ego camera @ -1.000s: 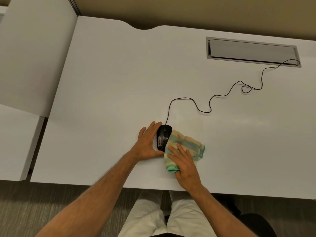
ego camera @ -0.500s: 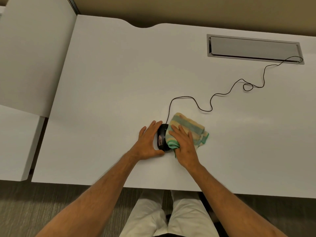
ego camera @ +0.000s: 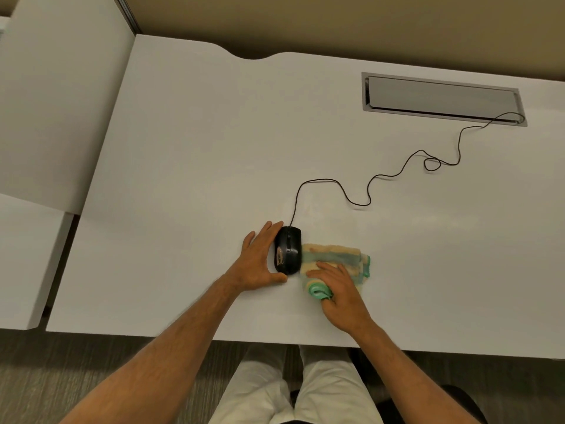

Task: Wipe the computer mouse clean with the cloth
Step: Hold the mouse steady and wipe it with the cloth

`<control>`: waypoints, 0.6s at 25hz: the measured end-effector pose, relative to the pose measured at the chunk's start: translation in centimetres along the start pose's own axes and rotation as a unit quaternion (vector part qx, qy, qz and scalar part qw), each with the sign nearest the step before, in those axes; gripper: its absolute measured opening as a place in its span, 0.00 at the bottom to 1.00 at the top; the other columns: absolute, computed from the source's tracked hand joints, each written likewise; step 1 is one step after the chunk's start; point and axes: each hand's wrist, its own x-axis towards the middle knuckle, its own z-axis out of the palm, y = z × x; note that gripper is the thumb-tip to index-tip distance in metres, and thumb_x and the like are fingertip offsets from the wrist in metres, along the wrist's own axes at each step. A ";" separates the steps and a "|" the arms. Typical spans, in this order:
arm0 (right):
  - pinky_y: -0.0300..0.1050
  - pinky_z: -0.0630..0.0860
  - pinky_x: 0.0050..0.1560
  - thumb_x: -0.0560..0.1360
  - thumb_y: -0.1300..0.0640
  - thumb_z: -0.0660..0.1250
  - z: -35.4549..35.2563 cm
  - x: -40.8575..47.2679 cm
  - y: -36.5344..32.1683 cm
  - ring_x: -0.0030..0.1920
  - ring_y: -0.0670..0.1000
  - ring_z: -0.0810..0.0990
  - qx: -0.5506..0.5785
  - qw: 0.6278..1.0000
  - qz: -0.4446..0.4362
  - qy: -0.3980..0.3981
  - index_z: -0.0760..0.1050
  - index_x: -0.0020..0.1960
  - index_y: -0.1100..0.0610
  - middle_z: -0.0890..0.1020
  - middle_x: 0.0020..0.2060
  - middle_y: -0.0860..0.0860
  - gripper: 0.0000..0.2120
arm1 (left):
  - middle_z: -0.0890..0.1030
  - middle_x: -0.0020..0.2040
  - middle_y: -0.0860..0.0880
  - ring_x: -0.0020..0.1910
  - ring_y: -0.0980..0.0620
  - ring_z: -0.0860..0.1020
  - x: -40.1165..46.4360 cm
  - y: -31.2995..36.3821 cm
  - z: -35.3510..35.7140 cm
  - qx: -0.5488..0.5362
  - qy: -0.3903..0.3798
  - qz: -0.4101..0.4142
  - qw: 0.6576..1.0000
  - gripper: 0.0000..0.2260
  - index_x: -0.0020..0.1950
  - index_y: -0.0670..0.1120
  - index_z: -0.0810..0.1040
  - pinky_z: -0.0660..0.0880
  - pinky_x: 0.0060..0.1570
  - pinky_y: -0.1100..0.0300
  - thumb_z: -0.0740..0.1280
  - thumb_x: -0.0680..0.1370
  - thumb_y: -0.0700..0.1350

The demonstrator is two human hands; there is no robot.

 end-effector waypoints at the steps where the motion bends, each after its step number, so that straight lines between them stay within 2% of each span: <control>1: 0.66 0.67 0.68 0.67 0.67 0.62 -0.4 0.4 -0.2 0.67 0.49 0.70 0.046 0.997 0.046 0.037 0.75 0.65 0.55 0.76 0.64 0.50 0.27 | 0.52 0.82 0.54 0.80 0.59 0.42 0.0 0.1 0.0 0.000 -0.001 -0.001 1.000 0.54 0.82 0.53 0.46 0.38 0.78 0.51 0.78 0.67 0.57; 3: 0.62 0.76 0.61 0.68 0.70 0.62 -0.6 1.4 -0.7 0.64 0.52 0.73 0.114 0.982 0.111 0.101 0.74 0.66 0.55 0.75 0.64 0.49 0.28 | 0.52 0.82 0.54 0.80 0.59 0.42 0.0 0.1 -0.1 0.002 -0.001 -0.003 1.000 0.54 0.82 0.53 0.46 0.38 0.78 0.52 0.78 0.67 0.57; 4: 0.61 0.76 0.62 0.69 0.72 0.62 -0.1 1.9 -1.1 0.64 0.51 0.73 0.115 0.981 0.111 0.107 0.73 0.68 0.55 0.74 0.65 0.48 0.29 | 0.52 0.82 0.54 0.80 0.60 0.42 0.0 0.1 -0.1 0.005 -0.001 -0.002 1.000 0.54 0.82 0.53 0.46 0.38 0.78 0.52 0.78 0.67 0.57; 6: 0.64 0.67 0.69 0.69 0.71 0.61 1.5 2.0 -1.6 0.69 0.50 0.68 0.052 0.994 0.060 0.079 0.71 0.69 0.55 0.72 0.67 0.48 0.30 | 0.52 0.82 0.53 0.80 0.60 0.42 0.0 0.0 0.0 0.007 -0.002 0.000 1.000 0.54 0.82 0.52 0.46 0.38 0.78 0.52 0.78 0.67 0.57; 8: 0.66 0.58 0.73 0.69 0.68 0.61 2.8 1.2 -1.2 0.72 0.50 0.64 -0.022 0.998 0.011 0.055 0.71 0.69 0.55 0.74 0.67 0.51 0.29 | 0.52 0.82 0.53 0.80 0.60 0.42 0.1 -0.3 0.1 0.002 -0.002 0.002 1.000 0.54 0.82 0.52 0.46 0.38 0.78 0.52 0.78 0.67 0.57; 12: 0.63 0.56 0.74 0.66 0.67 0.63 2.6 -1.2 -0.4 0.71 0.51 0.66 -0.090 0.995 -0.026 0.018 0.74 0.65 0.57 0.79 0.63 0.54 0.27 | 0.53 0.82 0.52 0.80 0.58 0.43 0.1 -0.4 0.1 0.003 -0.002 0.008 1.000 0.54 0.82 0.51 0.46 0.38 0.77 0.52 0.78 0.67 0.57; 15: 0.53 0.53 0.75 0.66 0.66 0.63 2.0 -2.9 -0.8 0.70 0.46 0.65 -0.069 0.997 -0.037 -0.024 0.77 0.62 0.55 0.79 0.61 0.50 0.25 | 0.53 0.82 0.52 0.80 0.58 0.43 0.1 -0.3 0.0 0.001 -0.001 0.009 1.000 0.54 0.82 0.51 0.46 0.39 0.78 0.50 0.78 0.68 0.57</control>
